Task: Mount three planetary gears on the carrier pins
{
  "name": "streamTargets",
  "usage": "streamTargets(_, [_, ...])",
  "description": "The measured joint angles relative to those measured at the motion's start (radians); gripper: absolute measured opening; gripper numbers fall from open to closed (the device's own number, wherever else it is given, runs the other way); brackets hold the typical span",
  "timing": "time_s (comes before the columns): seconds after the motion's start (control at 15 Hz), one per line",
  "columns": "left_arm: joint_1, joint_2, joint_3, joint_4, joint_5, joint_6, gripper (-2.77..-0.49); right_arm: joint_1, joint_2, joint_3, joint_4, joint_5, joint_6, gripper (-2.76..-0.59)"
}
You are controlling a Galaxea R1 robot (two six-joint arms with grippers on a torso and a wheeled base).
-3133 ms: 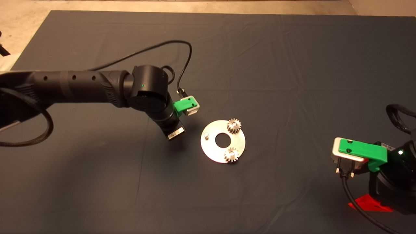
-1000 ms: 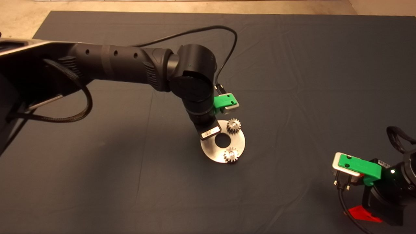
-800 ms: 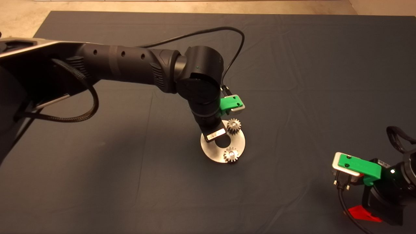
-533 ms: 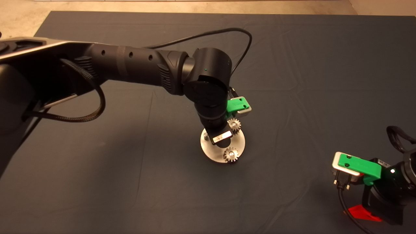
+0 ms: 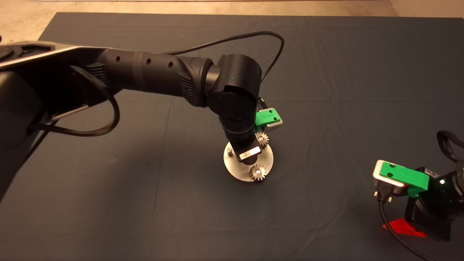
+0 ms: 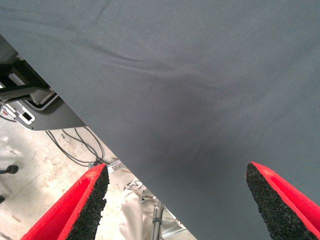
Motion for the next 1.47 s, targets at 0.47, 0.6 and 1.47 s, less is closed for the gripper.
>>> streamTargets(0.47, [0.014, -0.031, 0.002, 0.006, 0.0, 0.006, -2.59, 0.011, -0.036, 0.001, 0.001, 0.0, -0.011, -1.33])
streamTargets(0.6, [0.019, -0.039, 0.003, 0.011, 0.0, 0.009, -2.59, 0.014, -0.041, 0.002, 0.001, 0.0, -0.015, -1.33])
streamTargets(1.47, [0.063, -0.057, 0.004, 0.057, 0.0, 0.021, -2.59, 0.035, -0.063, 0.006, 0.004, 0.001, -0.019, -1.33])
